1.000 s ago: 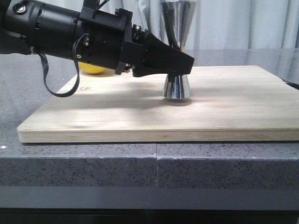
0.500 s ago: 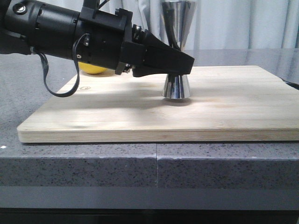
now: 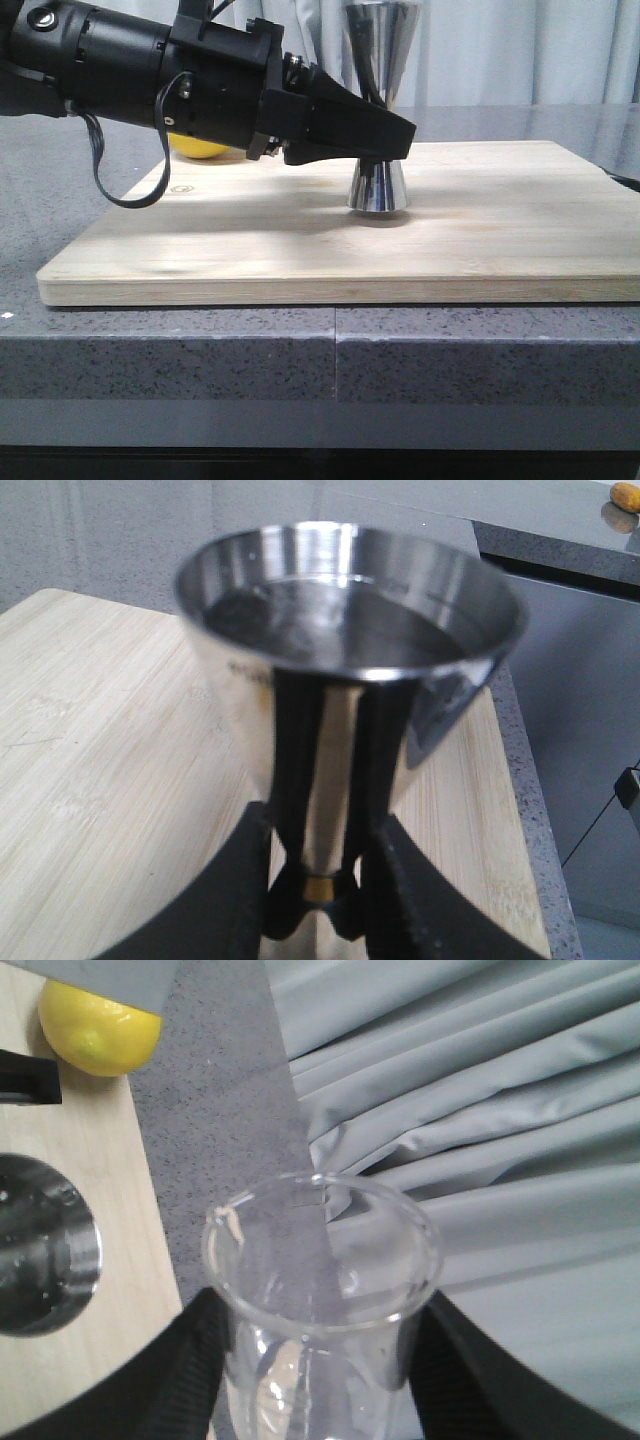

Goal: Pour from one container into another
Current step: 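Pour the clear liquid from the beaker into the jigger cup, then tilt the beaker upright and lower it onto the board with the right gripper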

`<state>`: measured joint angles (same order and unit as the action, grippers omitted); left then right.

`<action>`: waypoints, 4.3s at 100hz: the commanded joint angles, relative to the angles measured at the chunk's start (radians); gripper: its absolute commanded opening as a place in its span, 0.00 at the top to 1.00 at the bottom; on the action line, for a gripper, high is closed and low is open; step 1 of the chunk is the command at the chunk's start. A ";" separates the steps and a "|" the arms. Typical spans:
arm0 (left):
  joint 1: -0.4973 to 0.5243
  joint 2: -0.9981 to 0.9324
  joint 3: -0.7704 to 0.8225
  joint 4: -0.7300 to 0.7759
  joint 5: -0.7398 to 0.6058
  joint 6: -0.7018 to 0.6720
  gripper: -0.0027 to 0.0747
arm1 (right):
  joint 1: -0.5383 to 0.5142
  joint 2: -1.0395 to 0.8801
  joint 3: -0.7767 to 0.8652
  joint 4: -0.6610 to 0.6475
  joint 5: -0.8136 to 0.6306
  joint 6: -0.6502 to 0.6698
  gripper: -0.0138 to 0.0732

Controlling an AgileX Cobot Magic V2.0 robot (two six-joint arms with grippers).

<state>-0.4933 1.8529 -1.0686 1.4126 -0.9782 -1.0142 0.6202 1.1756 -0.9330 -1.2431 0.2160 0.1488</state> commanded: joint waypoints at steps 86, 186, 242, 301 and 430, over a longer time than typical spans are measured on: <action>0.002 -0.058 -0.032 -0.029 -0.062 -0.009 0.99 | -0.378 0.048 -0.035 0.661 -0.351 0.003 0.50; 0.002 -0.058 -0.032 -0.029 -0.063 -0.009 0.99 | -0.497 0.436 0.108 0.831 -0.909 0.012 0.50; 0.002 -0.058 -0.032 -0.029 -0.063 -0.009 0.99 | -0.497 0.469 0.109 0.813 -0.940 0.033 0.50; 0.002 -0.058 -0.032 -0.029 -0.063 -0.009 0.99 | -0.497 0.519 0.109 0.793 -0.947 0.033 0.50; 0.002 -0.058 -0.032 -0.030 -0.063 -0.009 0.99 | -0.497 0.432 0.109 0.790 -0.978 0.036 0.25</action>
<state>-0.4933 1.8529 -1.0686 1.4155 -0.9816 -1.0142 0.1305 1.6781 -0.8021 -0.4579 -0.6786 0.1828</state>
